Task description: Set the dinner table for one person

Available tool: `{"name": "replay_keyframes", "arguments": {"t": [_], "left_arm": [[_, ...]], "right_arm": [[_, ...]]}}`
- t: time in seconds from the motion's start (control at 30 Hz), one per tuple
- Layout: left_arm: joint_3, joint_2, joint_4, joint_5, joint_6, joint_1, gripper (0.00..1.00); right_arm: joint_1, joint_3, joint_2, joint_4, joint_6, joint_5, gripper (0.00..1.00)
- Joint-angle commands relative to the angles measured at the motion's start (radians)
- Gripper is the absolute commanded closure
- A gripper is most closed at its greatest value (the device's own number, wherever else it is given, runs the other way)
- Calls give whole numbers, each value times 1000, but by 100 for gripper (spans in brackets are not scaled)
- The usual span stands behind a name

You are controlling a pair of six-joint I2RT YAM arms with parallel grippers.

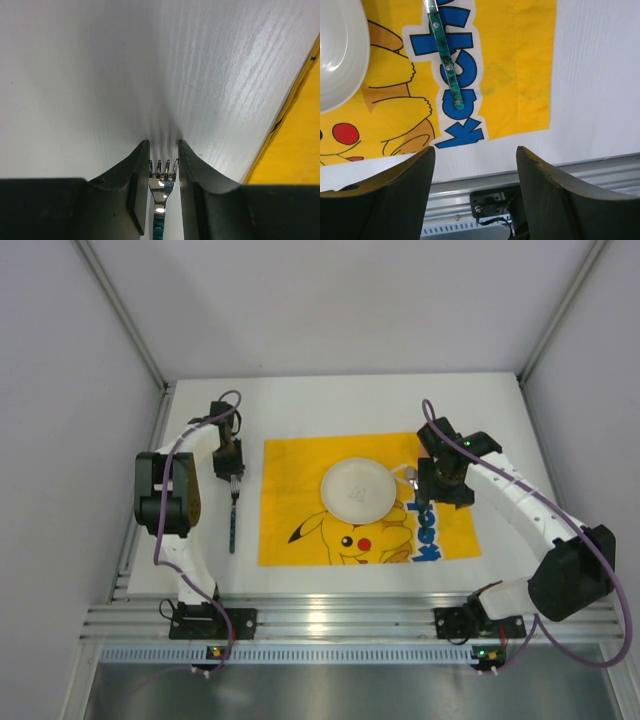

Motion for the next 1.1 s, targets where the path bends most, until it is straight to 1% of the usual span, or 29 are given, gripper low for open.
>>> {"name": "replay_keyframes", "arguments": {"t": [0.0, 0.17, 0.3, 0.37, 0.43, 0.6, 0.77, 0.93, 1.07], "left_arm": [[47, -49, -88, 25, -12, 3, 78], [120, -87, -167, 50, -24, -8, 79], [130, -140, -210, 61, -34, -11, 80], [139, -169, -244, 108, -41, -16, 80], [150, -189, -270, 124, -51, -23, 81], [141, -295, -335, 141, -70, -83, 82], [101, -371, -342, 174, -110, -128, 83], [90, -370, -332, 187, -149, -181, 85], [82, -321, -289, 190, -181, -218, 85]], "right_arm": [[-9, -18, -35, 21, 17, 8, 33], [-9, -52, -75, 31, 29, -6, 33], [-7, -85, -107, 42, 34, -15, 33], [-7, -98, -123, 48, 34, -20, 33], [-9, -111, -140, 53, 31, -23, 33], [-7, -142, -164, 67, 25, -26, 33], [-9, -171, -181, 88, 17, -41, 33], [-9, -184, -192, 94, 5, -49, 33], [-9, -199, -204, 99, -10, -48, 33]]}}
